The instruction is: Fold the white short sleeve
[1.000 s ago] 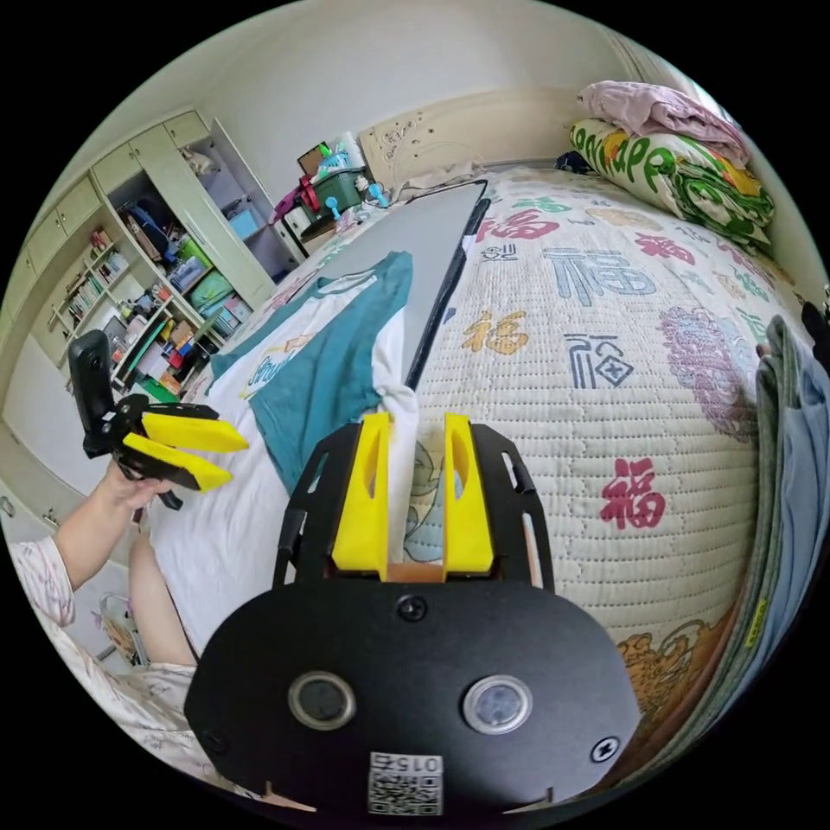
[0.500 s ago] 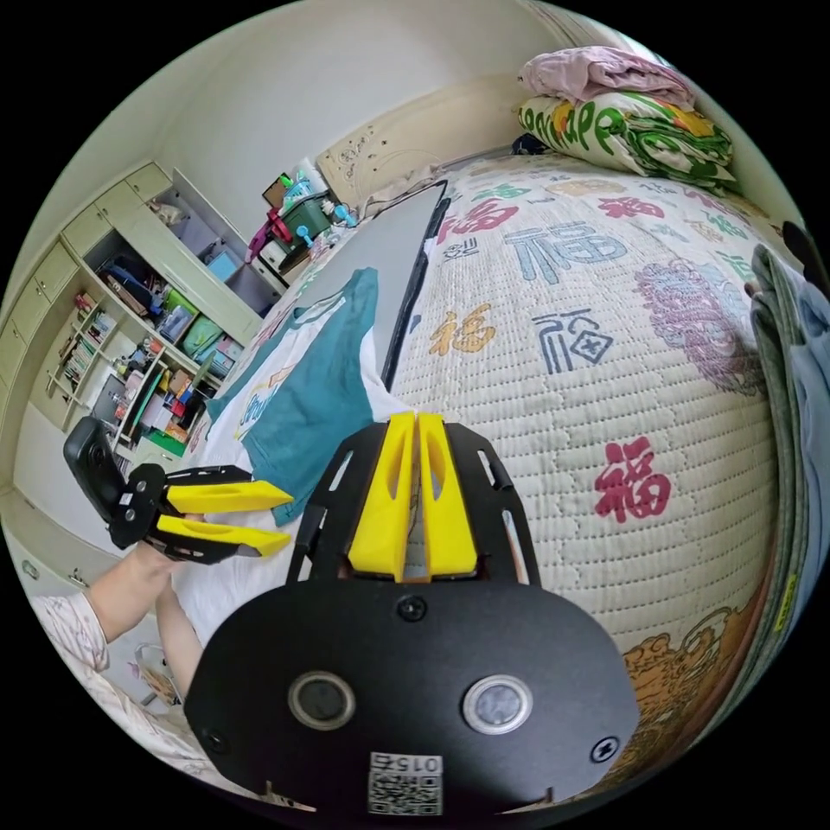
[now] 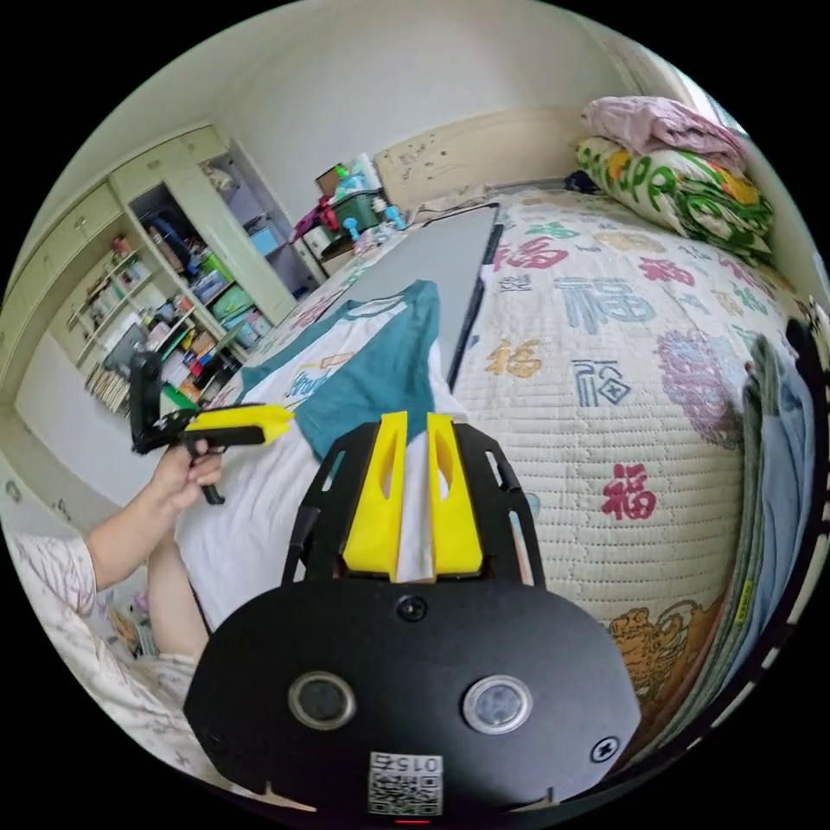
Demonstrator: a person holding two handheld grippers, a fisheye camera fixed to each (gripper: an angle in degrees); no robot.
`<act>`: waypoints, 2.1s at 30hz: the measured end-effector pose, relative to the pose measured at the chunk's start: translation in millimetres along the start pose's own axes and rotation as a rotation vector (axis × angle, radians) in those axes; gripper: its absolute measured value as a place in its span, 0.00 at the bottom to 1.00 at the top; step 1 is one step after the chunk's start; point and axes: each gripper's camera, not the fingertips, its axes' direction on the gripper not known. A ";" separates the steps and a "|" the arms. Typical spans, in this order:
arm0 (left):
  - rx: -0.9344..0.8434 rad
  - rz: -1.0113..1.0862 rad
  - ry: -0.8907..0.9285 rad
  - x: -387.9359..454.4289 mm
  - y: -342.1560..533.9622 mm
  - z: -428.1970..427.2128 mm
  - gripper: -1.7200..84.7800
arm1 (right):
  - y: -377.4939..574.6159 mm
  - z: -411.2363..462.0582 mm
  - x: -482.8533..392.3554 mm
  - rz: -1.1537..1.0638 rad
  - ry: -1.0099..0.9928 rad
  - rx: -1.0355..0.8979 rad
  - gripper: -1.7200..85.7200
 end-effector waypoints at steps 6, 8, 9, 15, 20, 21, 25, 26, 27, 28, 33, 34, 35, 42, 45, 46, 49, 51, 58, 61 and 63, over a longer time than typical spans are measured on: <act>0.032 -0.203 -0.090 -65.2 34.5 -31.1 0.15 | 54.3 53.1 -47.7 -0.300 -0.005 -0.215 0.12; -0.002 -0.223 -0.124 -75.9 37.6 -27.1 0.15 | 72.4 73.3 -45.0 -0.326 0.053 -0.263 0.12; -0.013 -0.228 -0.142 -79.3 39.3 -25.4 0.14 | 83.5 83.8 -38.8 -0.328 0.076 -0.278 0.12; -0.023 -0.204 -0.144 -88.0 54.9 -36.4 0.03 | 118.8 86.3 2.3 -0.305 0.102 -0.262 0.03; -0.002 -0.195 -0.110 -104.8 74.7 -58.3 0.02 | 143.2 90.8 27.2 -0.328 0.113 -0.287 0.02; -0.008 -0.209 -0.104 -111.7 79.5 -61.8 0.02 | 147.9 94.0 32.6 -0.330 0.116 -0.288 0.02; -0.003 -0.235 -0.088 -129.3 93.9 -81.1 0.03 | 161.7 102.2 48.2 -0.353 0.149 -0.293 0.04; 0.016 -0.246 -0.043 -137.0 102.6 -94.4 0.04 | 163.2 103.2 50.6 -0.352 0.153 -0.293 0.05; 0.045 -0.270 -0.003 -147.3 115.1 -112.8 0.05 | 166.0 104.9 55.7 -0.348 0.155 -0.293 0.06; 0.065 -0.289 0.010 -153.4 123.2 -124.0 0.06 | 168.7 106.3 61.1 -0.347 0.152 -0.292 0.06; 0.327 -0.595 -0.137 -243.2 239.1 -243.1 0.11 | 170.8 113.1 84.6 -0.331 0.155 -0.302 0.07; 0.348 -0.647 -0.151 -256.6 253.5 -253.0 0.12 | 170.8 115.1 88.5 -0.336 0.164 -0.306 0.07; 0.383 -0.732 -0.149 -282.2 279.2 -268.4 0.14 | 170.8 116.0 90.5 -0.340 0.168 -0.308 0.08; 0.523 -0.959 -0.175 -369.3 330.4 -289.1 0.18 | 153.3 124.5 132.0 -0.200 0.151 -0.330 0.08; 0.560 -1.050 -0.159 -402.9 327.0 -274.3 0.17 | 146.4 129.7 140.2 -0.190 0.184 -0.372 0.08; 0.579 -1.054 -0.158 -405.1 325.7 -273.3 0.17 | 142.3 129.9 144.2 -0.183 0.194 -0.396 0.08; 0.582 -1.039 -0.168 -410.8 306.9 -267.0 0.14 | 131.6 118.3 155.3 -0.148 0.225 -0.410 0.09; 0.543 -1.009 -0.143 -414.5 286.6 -262.1 0.03 | 125.4 107.4 160.8 -0.132 0.231 -0.402 0.09; 0.510 -0.237 -0.226 -278.4 134.5 -285.5 0.01 | 78.4 67.1 160.9 -0.082 0.079 -0.257 0.08; 0.135 0.140 -0.096 -195.1 79.7 -211.3 0.01 | 53.9 72.0 159.7 -0.043 -0.068 -0.189 0.08; -0.067 0.283 -0.187 -147.9 82.9 -147.9 0.01 | 38.8 86.1 157.9 -0.031 -0.123 -0.180 0.09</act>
